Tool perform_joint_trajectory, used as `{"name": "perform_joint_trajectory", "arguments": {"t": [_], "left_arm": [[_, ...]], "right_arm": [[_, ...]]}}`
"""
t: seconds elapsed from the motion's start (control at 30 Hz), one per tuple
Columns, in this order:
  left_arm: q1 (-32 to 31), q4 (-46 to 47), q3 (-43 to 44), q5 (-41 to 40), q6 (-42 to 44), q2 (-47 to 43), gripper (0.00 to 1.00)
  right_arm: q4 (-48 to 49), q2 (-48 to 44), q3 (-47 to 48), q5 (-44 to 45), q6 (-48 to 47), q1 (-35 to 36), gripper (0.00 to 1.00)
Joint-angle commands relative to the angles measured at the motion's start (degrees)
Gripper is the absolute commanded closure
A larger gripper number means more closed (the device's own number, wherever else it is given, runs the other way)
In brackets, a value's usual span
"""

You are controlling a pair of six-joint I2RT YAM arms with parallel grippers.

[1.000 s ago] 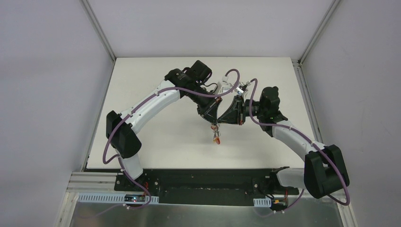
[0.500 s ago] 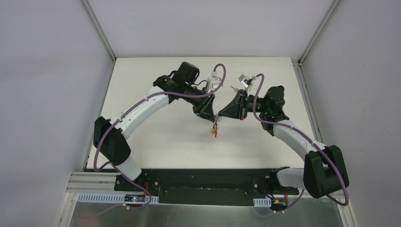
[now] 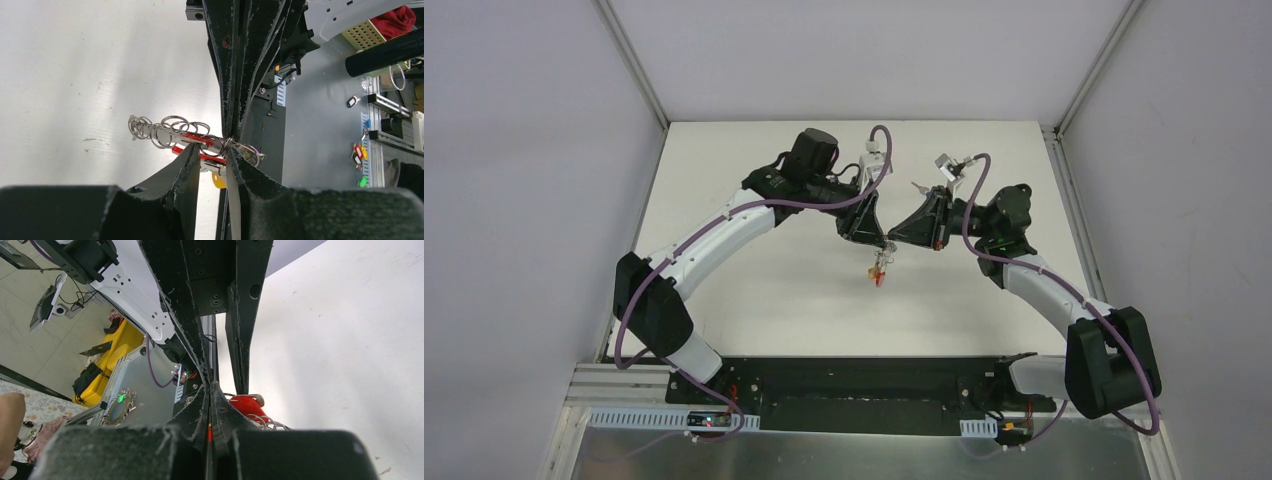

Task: Put the keys on the keyring
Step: Adjust the key on the keyring.

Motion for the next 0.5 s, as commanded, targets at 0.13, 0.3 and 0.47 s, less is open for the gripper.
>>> {"name": "perform_joint_trajectory", "arguments": {"t": [0.13, 0.3, 0.47], "left_arm": [[0.7, 2.8, -0.8, 3.1, -1.3, -1.7, 0.85], [0.7, 2.5, -0.1, 4.0, -1.4, -1.8, 1.00], [0.7, -3.7, 4.8, 1.9, -0.6, -0.4, 1.00]], "right_arm": [[4.7, -0.4, 0.3, -0.2, 1.2, -0.5, 1.00], [4.6, 0.0, -0.3, -0.4, 0.1, -0.7, 1.00], [0.4, -0.1, -0.3, -1.1, -3.9, -0.8, 1.00]]}}
